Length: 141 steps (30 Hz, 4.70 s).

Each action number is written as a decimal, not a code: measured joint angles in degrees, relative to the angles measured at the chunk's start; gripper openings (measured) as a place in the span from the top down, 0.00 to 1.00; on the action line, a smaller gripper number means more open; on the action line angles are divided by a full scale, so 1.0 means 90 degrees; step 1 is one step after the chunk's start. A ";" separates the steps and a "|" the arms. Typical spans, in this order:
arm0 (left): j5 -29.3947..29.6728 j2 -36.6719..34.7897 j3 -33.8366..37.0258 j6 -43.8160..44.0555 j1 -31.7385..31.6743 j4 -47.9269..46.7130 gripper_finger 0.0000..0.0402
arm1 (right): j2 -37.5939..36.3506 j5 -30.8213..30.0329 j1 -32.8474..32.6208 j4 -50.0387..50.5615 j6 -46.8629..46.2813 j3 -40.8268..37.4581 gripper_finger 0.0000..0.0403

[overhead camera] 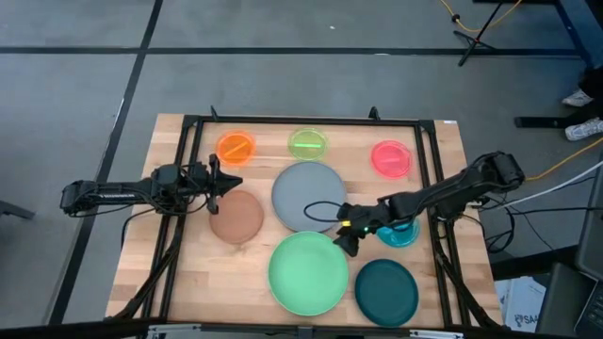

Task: Stack plastic plates
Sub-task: Stack the green plate on top of the gray plate, then stack the dark blue plate on top of the green plate

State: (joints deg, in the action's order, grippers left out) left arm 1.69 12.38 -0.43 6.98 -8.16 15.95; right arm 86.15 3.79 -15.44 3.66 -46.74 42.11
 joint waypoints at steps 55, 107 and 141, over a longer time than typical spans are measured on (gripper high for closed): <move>0.0066 0.0001 0.0000 0.0001 0.0000 -0.0007 0.96 | 0.1079 -0.0022 0.0276 -0.1566 0.0170 0.0493 0.99; 0.0066 0.0001 0.0000 0.0008 0.0000 -0.0005 0.96 | 0.0917 0.0528 0.4053 0.1251 0.3245 0.1596 0.99; 0.0039 0.0001 0.0000 0.0346 0.0000 -0.0056 0.96 | 0.0917 0.0105 0.3987 0.2474 0.3705 0.2024 0.61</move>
State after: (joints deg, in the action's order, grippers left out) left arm 2.04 12.38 -0.43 10.09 -8.16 15.44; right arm 94.40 4.73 20.44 25.93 -13.40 60.33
